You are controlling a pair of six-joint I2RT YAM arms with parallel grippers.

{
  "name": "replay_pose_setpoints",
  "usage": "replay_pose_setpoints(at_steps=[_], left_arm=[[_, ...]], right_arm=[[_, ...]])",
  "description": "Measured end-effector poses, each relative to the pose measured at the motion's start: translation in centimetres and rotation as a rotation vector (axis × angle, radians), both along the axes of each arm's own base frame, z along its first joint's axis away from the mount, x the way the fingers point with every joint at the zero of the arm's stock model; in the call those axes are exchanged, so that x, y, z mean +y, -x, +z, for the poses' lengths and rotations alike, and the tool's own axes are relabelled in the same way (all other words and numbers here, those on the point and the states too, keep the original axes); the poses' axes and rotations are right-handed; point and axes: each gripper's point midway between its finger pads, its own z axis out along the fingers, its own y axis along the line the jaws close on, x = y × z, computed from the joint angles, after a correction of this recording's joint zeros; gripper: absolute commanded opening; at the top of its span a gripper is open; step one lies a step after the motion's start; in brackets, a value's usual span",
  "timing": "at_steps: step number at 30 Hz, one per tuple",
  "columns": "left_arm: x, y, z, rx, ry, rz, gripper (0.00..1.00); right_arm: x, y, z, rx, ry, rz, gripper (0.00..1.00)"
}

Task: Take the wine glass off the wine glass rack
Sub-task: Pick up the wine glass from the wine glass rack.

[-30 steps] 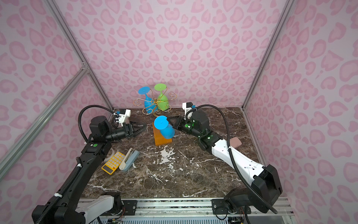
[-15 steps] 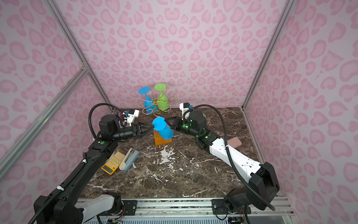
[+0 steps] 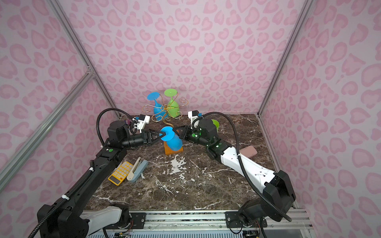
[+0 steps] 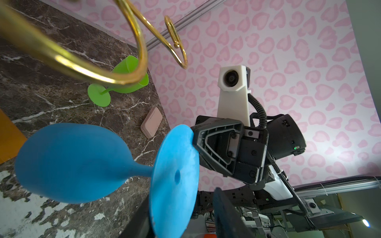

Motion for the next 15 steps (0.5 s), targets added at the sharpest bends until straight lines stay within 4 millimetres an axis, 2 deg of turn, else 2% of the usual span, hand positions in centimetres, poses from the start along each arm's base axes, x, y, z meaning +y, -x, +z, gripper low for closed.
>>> replay_pose_setpoints(at_steps=[15], left_arm=[[-0.16, -0.25, -0.28, -0.003, -0.006, -0.008, 0.23]], right_arm=[[0.17, -0.10, 0.30, -0.011, -0.008, -0.003, 0.00]])
